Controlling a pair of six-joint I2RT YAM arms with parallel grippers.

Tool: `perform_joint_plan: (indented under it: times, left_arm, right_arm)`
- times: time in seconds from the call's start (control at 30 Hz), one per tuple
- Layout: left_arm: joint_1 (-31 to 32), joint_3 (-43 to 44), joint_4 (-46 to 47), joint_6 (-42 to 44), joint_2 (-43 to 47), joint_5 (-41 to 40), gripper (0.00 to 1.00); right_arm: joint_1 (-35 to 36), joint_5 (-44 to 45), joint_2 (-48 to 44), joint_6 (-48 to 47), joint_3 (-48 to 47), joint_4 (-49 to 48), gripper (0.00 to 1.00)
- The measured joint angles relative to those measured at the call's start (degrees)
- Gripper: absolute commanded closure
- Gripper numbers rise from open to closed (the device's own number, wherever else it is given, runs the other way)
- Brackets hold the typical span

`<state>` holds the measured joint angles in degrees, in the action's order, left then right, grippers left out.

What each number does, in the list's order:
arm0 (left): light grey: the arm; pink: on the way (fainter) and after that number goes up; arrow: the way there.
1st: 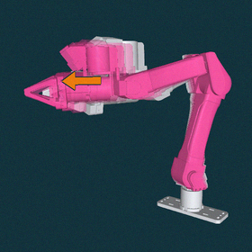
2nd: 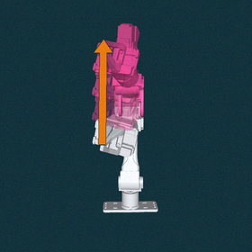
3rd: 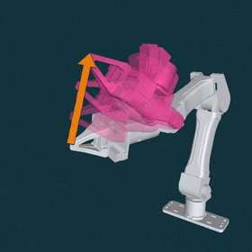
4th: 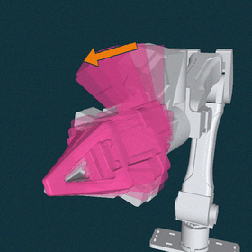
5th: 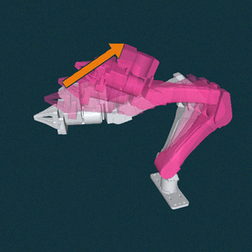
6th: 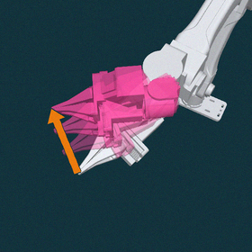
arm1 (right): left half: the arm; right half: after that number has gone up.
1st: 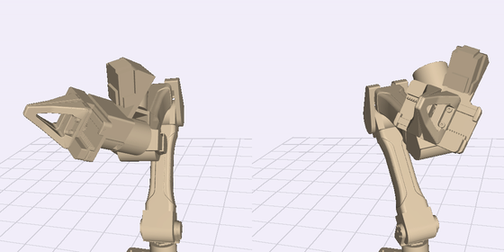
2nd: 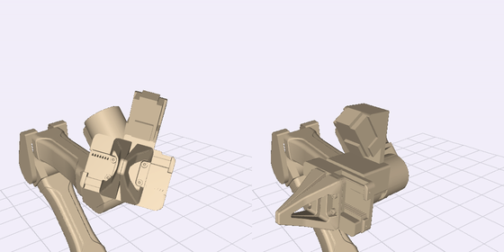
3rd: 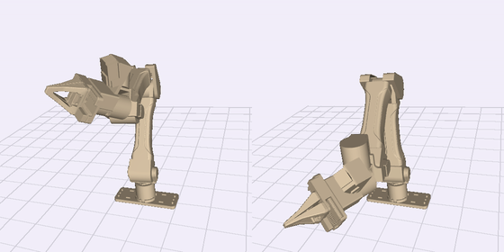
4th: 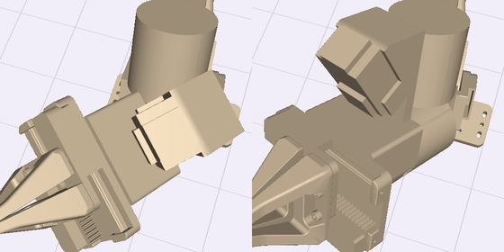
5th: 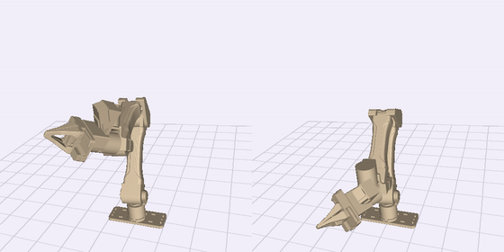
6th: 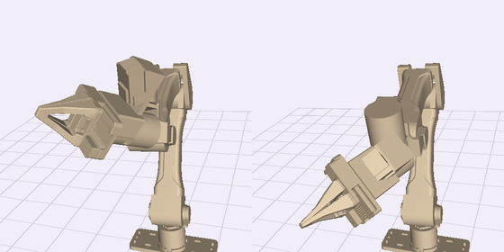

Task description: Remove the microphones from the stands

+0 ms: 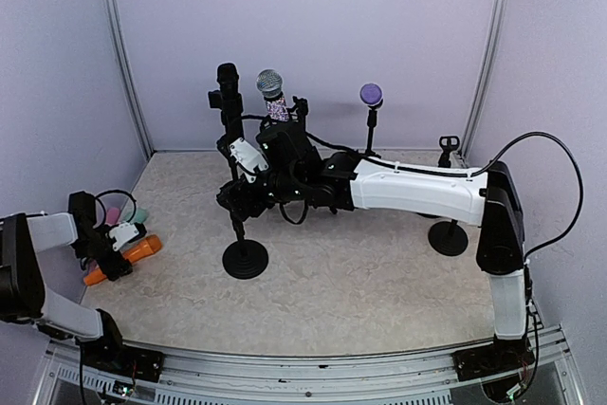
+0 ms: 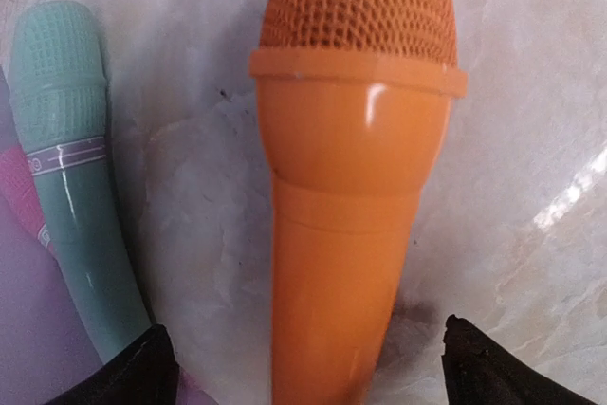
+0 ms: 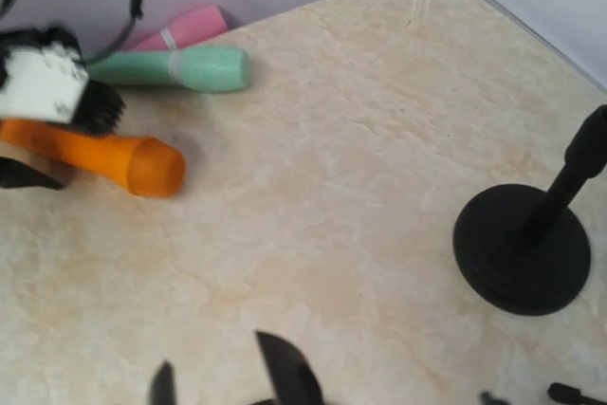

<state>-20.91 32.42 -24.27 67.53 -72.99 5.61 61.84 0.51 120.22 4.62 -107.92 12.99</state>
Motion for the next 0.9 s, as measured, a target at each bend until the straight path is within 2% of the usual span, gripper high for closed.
perform_joint_plan:
  times: [0.1,0.23,0.3,0.4,0.57,0.73,0.9]
  left_arm:
    - [0.0,2.8,-4.1,-1.8,1.1,3.4,0.01]
    - [0.4,10.6,-10.6,-4.8,2.6,10.4,0.01]
    - [0.7,15.3,-13.0,-7.2,3.3,14.0,0.01]
    - [1.0,21.5,-15.4,-11.5,3.7,18.5,0.01]
    - [1.1,29.6,-17.4,-18.9,2.3,21.6,0.01]
    - [1.1,34.5,-18.7,-23.0,0.7,22.6,0.01]
    - [1.1,35.2,-19.5,-25.2,0.3,22.4,0.01]
  right_arm:
    - [0.0,0.4,0.8,-0.8,-0.2,0.0,0.43]
    - [0.0,0.3,1.7,-1.8,-0.3,-0.5,0.72]
    - [0.0,0.3,1.7,-1.7,-0.3,-0.7,0.82]
    - [0.2,1.1,1.6,-2.0,-0.3,-0.9,0.92]
    - [-0.2,3.0,-1.1,-2.3,3.2,-1.9,1.0]
    - [-2.7,4.6,-8.3,-1.7,11.9,-2.2,1.0]
    - [-8.6,6.1,-18.3,-0.2,22.6,-1.9,1.0]
